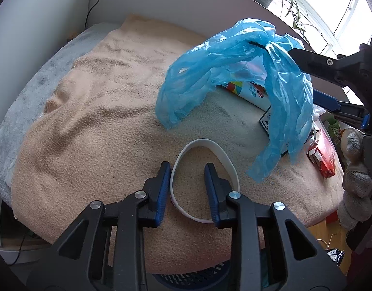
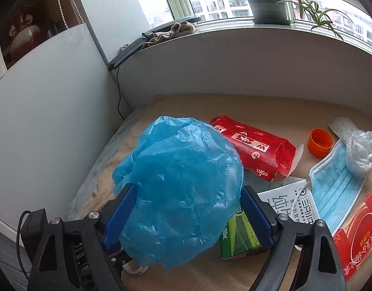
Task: Collect trash
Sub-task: 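Grasp the white rubber band with the left tool while the right tool grasps the blue bag, then carry the band and blue bag down to the blue basket with both tools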
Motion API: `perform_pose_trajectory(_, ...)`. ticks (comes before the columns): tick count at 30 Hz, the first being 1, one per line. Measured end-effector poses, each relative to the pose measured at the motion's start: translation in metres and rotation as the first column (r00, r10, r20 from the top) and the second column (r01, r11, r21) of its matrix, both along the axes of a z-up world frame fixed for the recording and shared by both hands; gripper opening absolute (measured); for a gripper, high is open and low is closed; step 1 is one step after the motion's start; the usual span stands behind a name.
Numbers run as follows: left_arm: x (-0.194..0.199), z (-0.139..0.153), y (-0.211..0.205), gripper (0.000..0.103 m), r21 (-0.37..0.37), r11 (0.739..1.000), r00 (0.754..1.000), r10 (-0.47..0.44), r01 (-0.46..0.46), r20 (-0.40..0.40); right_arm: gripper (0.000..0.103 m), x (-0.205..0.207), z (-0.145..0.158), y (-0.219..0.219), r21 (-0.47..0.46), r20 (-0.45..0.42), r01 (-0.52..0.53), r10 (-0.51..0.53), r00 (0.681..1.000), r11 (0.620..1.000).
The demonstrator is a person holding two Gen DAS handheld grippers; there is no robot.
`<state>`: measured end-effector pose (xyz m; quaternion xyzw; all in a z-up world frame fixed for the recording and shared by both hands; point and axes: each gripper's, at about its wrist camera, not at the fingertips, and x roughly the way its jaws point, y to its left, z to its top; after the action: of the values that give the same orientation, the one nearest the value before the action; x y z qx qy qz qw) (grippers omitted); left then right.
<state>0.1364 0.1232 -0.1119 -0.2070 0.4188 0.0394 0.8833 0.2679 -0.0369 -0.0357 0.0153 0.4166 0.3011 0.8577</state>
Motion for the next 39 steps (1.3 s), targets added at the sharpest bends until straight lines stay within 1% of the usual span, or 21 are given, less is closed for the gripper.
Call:
perform_pose_trajectory(1, 0.000, 0.000, 0.001, 0.021, 0.003, 1.000, 1.000, 0.002, -0.002, 0.001, 0.078, -0.001, 0.001, 0.001, -0.003, 0.007, -0.003, 0.003, 1.000, 1.000)
perform_pose_trajectory(2, 0.000, 0.000, 0.001, 0.020, 0.002, 1.000, 1.000, 0.003, -0.003, 0.004, 0.075, -0.003, 0.002, 0.002, -0.006, 0.013, -0.009, 0.009, 1.000, 1.000)
perform_pose_trajectory(3, 0.000, -0.001, 0.002, 0.016, 0.003, 1.000, 1.000, 0.006, -0.006, 0.005, 0.066, -0.004, 0.003, 0.003, -0.006, 0.019, -0.017, 0.017, 1.000, 1.000)
perform_pose_trajectory(4, -0.001, -0.001, 0.003, 0.010, 0.002, 1.000, 1.000, 0.006, -0.006, 0.010, 0.055, -0.005, 0.004, 0.003, -0.005, 0.025, -0.024, 0.024, 0.999, 1.000)
perform_pose_trajectory(5, -0.002, -0.002, 0.003, 0.007, 0.001, 1.000, 1.000, 0.007, -0.007, 0.011, 0.049, -0.007, 0.006, 0.004, -0.002, 0.036, -0.032, 0.032, 0.999, 0.999)
perform_pose_trajectory(6, -0.002, -0.002, 0.004, 0.007, -0.002, 1.000, 1.000, 0.008, -0.008, 0.013, 0.038, -0.009, 0.008, 0.004, -0.001, 0.045, -0.038, 0.038, 0.998, 0.999)
perform_pose_trajectory(7, -0.004, -0.003, 0.004, 0.007, -0.006, 1.000, 1.000, 0.009, -0.009, 0.017, 0.033, -0.010, 0.010, 0.006, 0.001, 0.055, -0.045, 0.045, 0.997, 0.999)
perform_pose_trajectory(10, -0.006, -0.002, 0.005, 0.004, -0.006, 1.000, 1.000, 0.016, -0.016, 0.025, 0.024, -0.017, 0.019, 0.007, 0.011, 0.094, -0.055, 0.054, 0.994, 0.998)
perform_pose_trajectory(13, -0.009, 0.000, 0.006, 0.003, -0.008, 1.000, 0.999, 0.025, -0.025, 0.035, 0.020, -0.026, 0.031, 0.007, 0.027, 0.147, -0.063, 0.058, 0.987, 0.998)
perform_pose_trajectory(18, -0.015, 0.007, 0.012, 0.003, -0.004, 0.999, 0.997, 0.044, -0.044, 0.058, 0.019, -0.040, 0.059, 0.001, 0.068, 0.231, -0.065, 0.048, 0.972, 0.996)
perform_pose_trajectory(24, -0.027, 0.017, 0.018, 0.003, 0.009, 0.998, 0.994, 0.068, -0.069, 0.083, 0.019, -0.062, 0.085, -0.021, 0.094, 0.288, -0.073, 0.043, 0.957, 0.993)
perform_pose_trajectory(30, -0.044, 0.023, 0.019, 0.003, 0.014, 0.996, 0.991, 0.084, -0.086, 0.102, 0.019, -0.094, 0.098, -0.055, 0.087, 0.340, -0.094, 0.059, 0.938, 0.992)
perform_pose_trajectory(34, -0.057, 0.028, 0.016, 0.003, 0.026, 0.995, 0.989, 0.087, -0.091, 0.119, 0.019, -0.121, 0.100, -0.079, 0.077, 0.362, -0.112, 0.077, 0.929, 0.991)
perform_pose_trajectory(36, -0.065, 0.032, 0.014, 0.003, 0.027, 0.995, 0.988, 0.087, -0.091, 0.128, 0.019, -0.135, 0.100, -0.093, 0.078, 0.362, -0.119, 0.083, 0.928, 0.990)
perform_pose_trajectory(39, -0.078, 0.038, 0.009, 0.003, 0.024, 0.996, 0.987, 0.078, -0.082, 0.144, 0.019, -0.153, 0.094, -0.114, 0.085, 0.340, -0.127, 0.091, 0.936, 0.988)
